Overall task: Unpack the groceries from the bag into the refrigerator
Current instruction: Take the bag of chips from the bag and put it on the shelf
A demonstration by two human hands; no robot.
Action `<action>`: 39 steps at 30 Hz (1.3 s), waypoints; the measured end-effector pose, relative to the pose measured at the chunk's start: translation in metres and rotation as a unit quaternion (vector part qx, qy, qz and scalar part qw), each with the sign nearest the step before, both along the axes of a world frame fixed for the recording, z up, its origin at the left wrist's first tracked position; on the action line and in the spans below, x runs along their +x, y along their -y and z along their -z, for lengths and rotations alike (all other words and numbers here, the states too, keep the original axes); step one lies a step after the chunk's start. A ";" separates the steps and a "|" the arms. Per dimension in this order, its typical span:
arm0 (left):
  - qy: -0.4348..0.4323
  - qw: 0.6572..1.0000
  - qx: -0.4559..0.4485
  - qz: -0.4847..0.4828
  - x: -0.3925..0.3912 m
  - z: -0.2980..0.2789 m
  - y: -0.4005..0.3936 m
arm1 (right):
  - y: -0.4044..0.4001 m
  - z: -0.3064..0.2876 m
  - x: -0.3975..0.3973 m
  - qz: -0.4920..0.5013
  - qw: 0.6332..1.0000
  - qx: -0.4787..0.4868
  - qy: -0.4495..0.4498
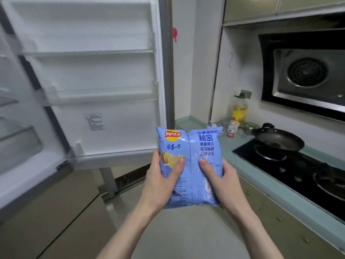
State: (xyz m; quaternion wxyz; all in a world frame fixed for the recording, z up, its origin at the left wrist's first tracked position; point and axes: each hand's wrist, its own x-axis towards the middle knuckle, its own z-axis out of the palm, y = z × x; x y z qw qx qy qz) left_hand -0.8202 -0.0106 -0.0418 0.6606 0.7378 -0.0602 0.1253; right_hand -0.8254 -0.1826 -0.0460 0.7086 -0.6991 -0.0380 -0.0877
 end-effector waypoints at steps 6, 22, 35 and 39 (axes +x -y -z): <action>-0.001 0.999 0.007 -0.052 0.001 0.005 -0.094 | -0.092 -0.001 0.017 -0.057 0.998 -0.004 0.004; 0.007 0.983 -0.035 -0.180 0.010 0.001 -0.267 | -0.278 -0.006 0.075 -0.197 0.980 0.013 0.018; 0.039 0.945 -0.027 -0.324 0.053 -0.017 -0.375 | -0.410 -0.022 0.158 -0.343 0.938 0.029 0.034; 0.062 0.920 -0.021 -0.387 0.057 -0.033 -0.409 | -0.461 -0.030 0.177 -0.396 0.915 0.049 0.058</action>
